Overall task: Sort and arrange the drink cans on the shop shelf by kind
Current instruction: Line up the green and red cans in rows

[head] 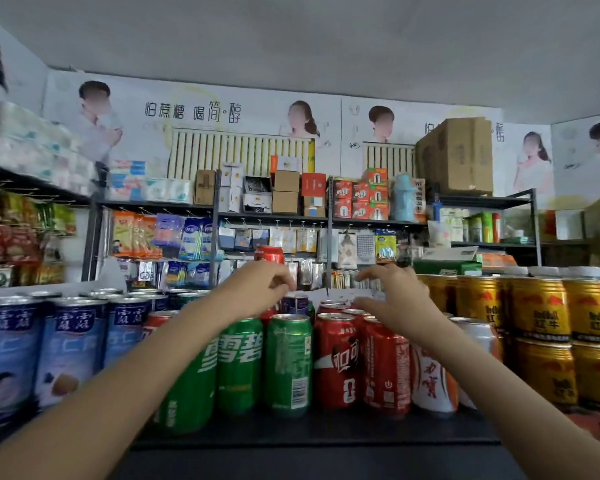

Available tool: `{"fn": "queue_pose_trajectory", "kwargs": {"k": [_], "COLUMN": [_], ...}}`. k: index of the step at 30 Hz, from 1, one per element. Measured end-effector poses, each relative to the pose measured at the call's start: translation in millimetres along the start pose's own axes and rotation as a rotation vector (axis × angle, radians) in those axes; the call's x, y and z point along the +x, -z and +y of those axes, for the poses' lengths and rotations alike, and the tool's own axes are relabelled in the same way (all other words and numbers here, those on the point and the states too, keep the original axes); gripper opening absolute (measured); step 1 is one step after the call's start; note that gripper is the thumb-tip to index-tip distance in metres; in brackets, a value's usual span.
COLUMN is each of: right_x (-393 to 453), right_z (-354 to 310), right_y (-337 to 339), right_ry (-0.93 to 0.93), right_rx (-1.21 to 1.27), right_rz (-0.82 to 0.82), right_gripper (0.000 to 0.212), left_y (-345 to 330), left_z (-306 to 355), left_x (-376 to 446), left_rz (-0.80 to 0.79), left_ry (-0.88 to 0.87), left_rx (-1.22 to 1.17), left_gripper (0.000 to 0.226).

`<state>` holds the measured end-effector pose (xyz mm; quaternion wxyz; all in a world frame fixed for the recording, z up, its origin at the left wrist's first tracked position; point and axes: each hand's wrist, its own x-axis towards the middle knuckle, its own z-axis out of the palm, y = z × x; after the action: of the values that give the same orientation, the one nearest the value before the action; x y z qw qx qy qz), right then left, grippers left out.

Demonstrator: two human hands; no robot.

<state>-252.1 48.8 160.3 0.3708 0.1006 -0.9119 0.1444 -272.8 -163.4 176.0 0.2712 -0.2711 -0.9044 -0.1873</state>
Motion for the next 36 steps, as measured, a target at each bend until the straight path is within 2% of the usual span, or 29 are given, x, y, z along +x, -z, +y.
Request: {"fn": "queue_pose_trajectory", "kwargs": {"k": [5, 10, 13, 16, 21, 26, 29, 31, 33, 36], "right_x": [62, 109, 123, 125, 117, 102, 86, 76, 67, 55], "right_z": [-29, -47, -43, -41, -46, -81, -124, -152, -174, -200], "right_y": [-29, -71, -92, -102, -84, -31, 2, 15, 18, 8], "right_ry": [0.087, 0.19, 0.172, 0.149, 0.123, 0.281, 0.389, 0.427, 0.423, 0.424], "right_rx": [0.292, 0.045, 0.038, 0.061, 0.208, 0.433, 0.609, 0.718, 0.847, 0.993], "right_rz": [-0.21, -0.546, -0.625, -0.529, -0.316, 0.031, 0.174, 0.18, 0.107, 0.001], "right_gripper": [0.025, 0.035, 0.036, 0.021, 0.023, 0.019, 0.018, 0.018, 0.017, 0.019], "left_y": [29, 30, 27, 23, 23, 38, 63, 81, 97, 112], "left_z": [-52, -73, -81, -85, -86, -73, -63, -57, -56, -65], "left_x": [-14, -6, -2, -1, -5, -15, -27, -40, -58, -93], "left_rz": [-0.085, -0.254, -0.3, -0.277, -0.112, 0.175, 0.269, 0.3, 0.327, 0.336], "left_ry": [0.133, 0.115, 0.092, 0.081, 0.034, -0.049, -0.063, -0.062, -0.058, -0.006], "left_rx": [0.075, 0.176, 0.185, 0.147, 0.076, -0.015, -0.215, -0.427, -0.597, -0.605], "left_gripper": [0.017, 0.022, 0.023, 0.023, 0.026, 0.049, 0.061, 0.065, 0.069, 0.079]}}
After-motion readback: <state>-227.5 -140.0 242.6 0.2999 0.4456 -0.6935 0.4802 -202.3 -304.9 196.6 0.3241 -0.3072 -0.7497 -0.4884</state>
